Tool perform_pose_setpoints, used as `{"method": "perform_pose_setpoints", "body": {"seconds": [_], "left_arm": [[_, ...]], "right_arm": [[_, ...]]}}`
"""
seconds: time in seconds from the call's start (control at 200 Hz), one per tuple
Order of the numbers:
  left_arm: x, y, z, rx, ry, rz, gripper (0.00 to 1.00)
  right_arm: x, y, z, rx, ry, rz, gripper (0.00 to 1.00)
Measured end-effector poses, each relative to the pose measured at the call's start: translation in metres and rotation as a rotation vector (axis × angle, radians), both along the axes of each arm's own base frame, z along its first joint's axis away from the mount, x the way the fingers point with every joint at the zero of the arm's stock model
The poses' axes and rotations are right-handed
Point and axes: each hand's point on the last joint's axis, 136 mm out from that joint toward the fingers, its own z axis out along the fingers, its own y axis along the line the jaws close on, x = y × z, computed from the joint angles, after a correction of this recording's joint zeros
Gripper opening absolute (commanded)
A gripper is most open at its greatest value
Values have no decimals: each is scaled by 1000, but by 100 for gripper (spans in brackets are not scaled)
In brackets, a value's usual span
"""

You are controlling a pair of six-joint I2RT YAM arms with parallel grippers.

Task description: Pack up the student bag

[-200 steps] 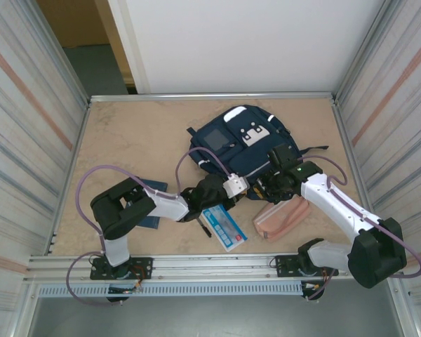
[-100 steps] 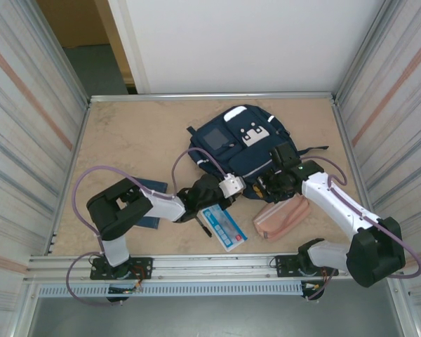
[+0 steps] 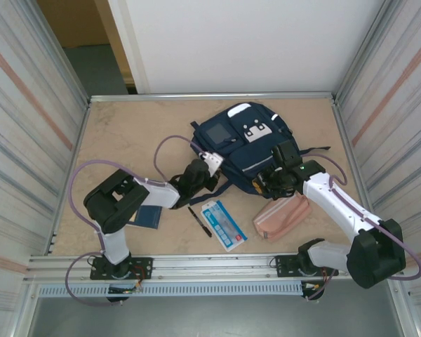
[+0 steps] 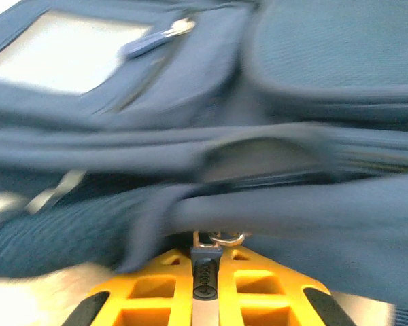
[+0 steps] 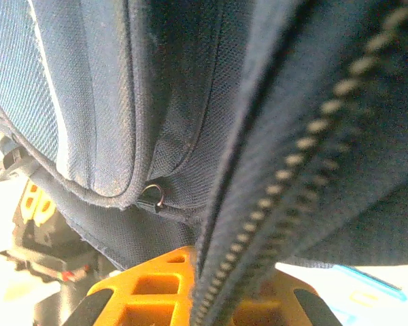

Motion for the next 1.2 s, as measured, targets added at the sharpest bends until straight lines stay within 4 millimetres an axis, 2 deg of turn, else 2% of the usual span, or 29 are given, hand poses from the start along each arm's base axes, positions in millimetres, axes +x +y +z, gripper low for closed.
{"method": "perform_pose_setpoints", "body": {"seconds": [0.13,0.241,0.336,0.481,0.606,0.752,0.852,1.017,1.198], "left_arm": [[8,4,4,-65,30,40,16],[8,4,4,-76,35,48,22],[3,9,7,-76,31,51,30],[-15,27,15,-80,45,61,40],[-27,44,36,-126,79,90,48],[-43,51,57,-202,122,64,55],[-62,45,62,-213,172,7,57],[-99,19,67,-187,244,-109,57],[-141,-9,66,-118,279,-221,57]], "right_arm": [[6,7,6,26,-35,10,0],[5,7,5,28,-31,12,0],[2,7,4,27,-19,15,17],[-9,12,1,32,19,50,25],[-14,16,-2,34,37,79,39],[-15,13,-7,16,38,136,46],[-6,-5,-9,-65,34,191,50],[29,-50,-1,-205,-37,191,53],[42,-82,-18,-234,-1,147,55]]}}
